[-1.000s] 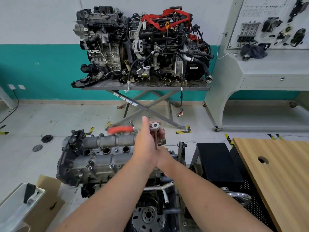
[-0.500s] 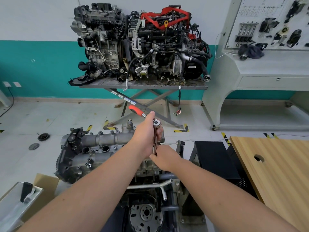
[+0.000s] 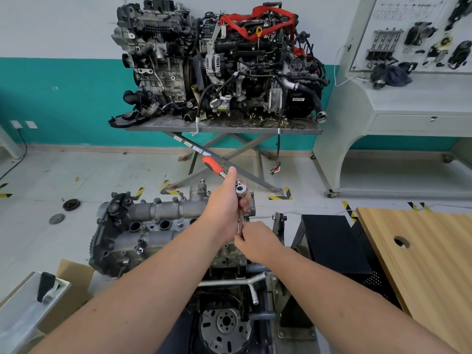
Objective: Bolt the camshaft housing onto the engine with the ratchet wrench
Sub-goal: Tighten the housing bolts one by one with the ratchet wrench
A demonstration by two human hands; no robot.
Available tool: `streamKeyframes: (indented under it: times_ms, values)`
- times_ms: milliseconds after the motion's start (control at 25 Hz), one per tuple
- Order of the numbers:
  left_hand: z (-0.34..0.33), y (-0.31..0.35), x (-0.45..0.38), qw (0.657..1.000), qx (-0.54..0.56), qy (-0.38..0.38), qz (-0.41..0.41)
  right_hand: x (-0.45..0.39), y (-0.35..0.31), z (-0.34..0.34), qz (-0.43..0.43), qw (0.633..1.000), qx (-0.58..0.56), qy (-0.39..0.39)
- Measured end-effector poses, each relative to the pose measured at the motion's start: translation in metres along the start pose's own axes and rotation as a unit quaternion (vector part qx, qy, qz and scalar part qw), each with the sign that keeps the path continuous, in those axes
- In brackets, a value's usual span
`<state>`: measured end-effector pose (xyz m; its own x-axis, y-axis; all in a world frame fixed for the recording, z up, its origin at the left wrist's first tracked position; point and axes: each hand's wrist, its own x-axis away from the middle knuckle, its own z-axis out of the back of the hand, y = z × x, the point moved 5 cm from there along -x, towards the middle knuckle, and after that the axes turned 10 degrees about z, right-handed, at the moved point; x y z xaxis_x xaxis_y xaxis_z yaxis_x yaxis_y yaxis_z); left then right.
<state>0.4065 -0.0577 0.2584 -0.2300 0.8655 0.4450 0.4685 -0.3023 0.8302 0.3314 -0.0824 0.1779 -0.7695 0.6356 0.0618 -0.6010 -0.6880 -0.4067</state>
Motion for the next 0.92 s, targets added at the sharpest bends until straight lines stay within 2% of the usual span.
streamKeyframes:
  times_ms: [200, 520, 680, 840, 920]
  values:
    - [-0.004, 0.002, 0.002, 0.999, -0.013, -0.026, 0.013, -0.005, 0.004, 0.001, -0.053, 0.994, -0.095, -0.004]
    - [-0.006, -0.002, -0.006, 1.000, -0.016, -0.004, 0.003, -0.009, 0.006, -0.006, -0.058, 0.996, -0.074, -0.001]
    - [-0.007, -0.005, -0.007, 0.999, -0.046, -0.018, -0.013, -0.010, 0.011, -0.010, -0.085, 0.992, -0.089, 0.030]
    - [0.005, -0.001, -0.004, 1.000, 0.020, -0.018, -0.015, -0.012, 0.001, -0.010, -0.050, 0.999, -0.015, -0.011]
    - [-0.006, 0.013, 0.002, 0.998, 0.026, -0.045, -0.046, -0.014, -0.003, 0.005, -0.035, 0.999, -0.017, 0.012]
